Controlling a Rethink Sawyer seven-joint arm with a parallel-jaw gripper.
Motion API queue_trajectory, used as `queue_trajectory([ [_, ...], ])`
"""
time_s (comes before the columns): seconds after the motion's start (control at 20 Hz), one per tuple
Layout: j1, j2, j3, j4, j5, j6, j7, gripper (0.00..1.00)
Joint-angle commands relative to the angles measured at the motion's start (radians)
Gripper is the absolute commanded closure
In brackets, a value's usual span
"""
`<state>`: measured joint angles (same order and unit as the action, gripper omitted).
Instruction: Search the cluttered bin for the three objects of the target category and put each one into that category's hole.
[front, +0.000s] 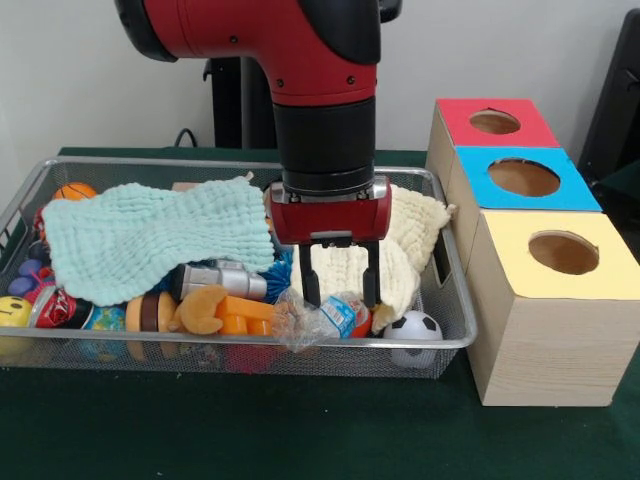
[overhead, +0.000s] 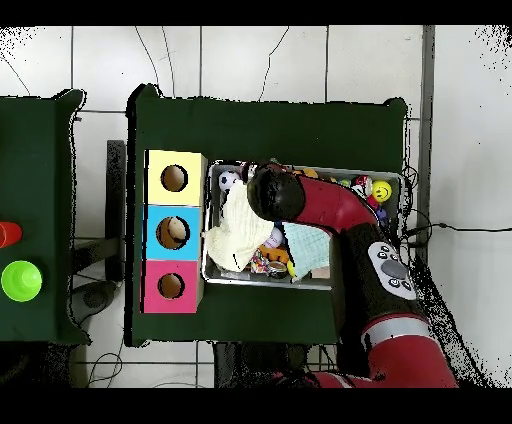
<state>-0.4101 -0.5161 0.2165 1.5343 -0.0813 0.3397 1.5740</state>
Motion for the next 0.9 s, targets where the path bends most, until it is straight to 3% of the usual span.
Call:
queue_trajectory([
  [0.05, 0.016, 0.039, -0.015, 0.023, 0.025, -0.001, 0.18, 0.0],
  [0.35, 0.036, 0.035, -0.044, -0.023, 0.004, 0.034, 0.145, 0.0],
  [0.4, 0.033, 0.036, -0.039, -0.022, 0.007, 0.039, 0.138, 1.0],
  [0.9, 0.015, 0.032, -0.015, -0.001, 0.006, 0.019, 0.125, 1.0],
])
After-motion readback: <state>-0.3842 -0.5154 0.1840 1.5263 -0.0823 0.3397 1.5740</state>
